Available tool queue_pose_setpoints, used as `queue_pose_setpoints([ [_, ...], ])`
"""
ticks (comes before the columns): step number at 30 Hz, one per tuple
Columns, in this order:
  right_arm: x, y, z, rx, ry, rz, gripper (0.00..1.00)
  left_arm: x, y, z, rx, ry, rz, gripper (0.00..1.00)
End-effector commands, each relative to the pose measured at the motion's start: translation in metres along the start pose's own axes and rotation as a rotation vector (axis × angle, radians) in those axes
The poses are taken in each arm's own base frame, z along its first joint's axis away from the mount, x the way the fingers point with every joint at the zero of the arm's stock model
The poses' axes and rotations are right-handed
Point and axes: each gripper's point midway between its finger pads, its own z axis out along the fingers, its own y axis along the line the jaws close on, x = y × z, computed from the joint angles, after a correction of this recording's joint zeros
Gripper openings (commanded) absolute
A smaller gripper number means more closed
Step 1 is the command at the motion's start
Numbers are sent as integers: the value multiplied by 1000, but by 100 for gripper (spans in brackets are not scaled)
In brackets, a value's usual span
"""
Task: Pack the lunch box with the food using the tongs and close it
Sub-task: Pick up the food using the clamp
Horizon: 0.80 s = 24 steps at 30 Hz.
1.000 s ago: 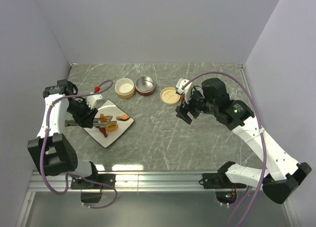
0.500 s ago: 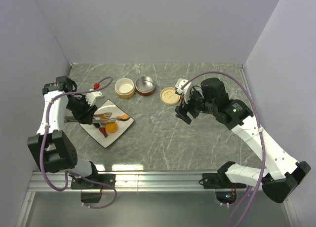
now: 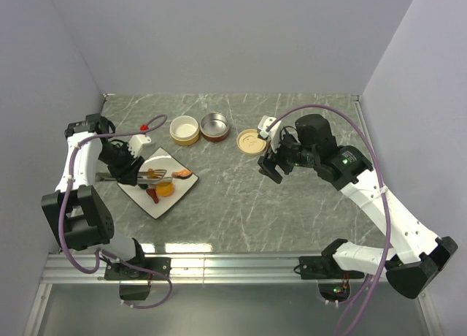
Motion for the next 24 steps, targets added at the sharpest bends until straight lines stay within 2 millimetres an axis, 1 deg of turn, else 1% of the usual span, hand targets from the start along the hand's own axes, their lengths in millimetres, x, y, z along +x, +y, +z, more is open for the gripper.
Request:
queue_pose_setpoints([
  [1, -16, -6, -7, 14, -38, -12, 83, -1, -8, -1, 38, -17, 21, 50],
  [7, -16, -6, -7, 11, -40, -14, 82, 0, -16, 0, 66, -18, 23, 45],
  [13, -15, -5, -7, 12, -38, -14, 82, -1, -22, -4, 64, -32, 16, 35],
  [15, -15, -5, -7, 13, -40, -13, 82, -1, -23, -4, 59, -33, 7, 27],
  [16, -16, -5, -7, 14, -42, -15, 82, 0, -24, -4, 60, -30, 2, 21],
  [17, -15, -5, -8, 13, -40, -15, 82, 0, -25, -5, 56, -30, -5, 9],
  [19, -16, -5, -7, 11, -43, -14, 82, -1, -26, -7, 48, -32, -9, 0],
  [24, -15, -5, -8, 13, -44, -16, 82, -7, -29, -12, 31, -63, -21, 0],
])
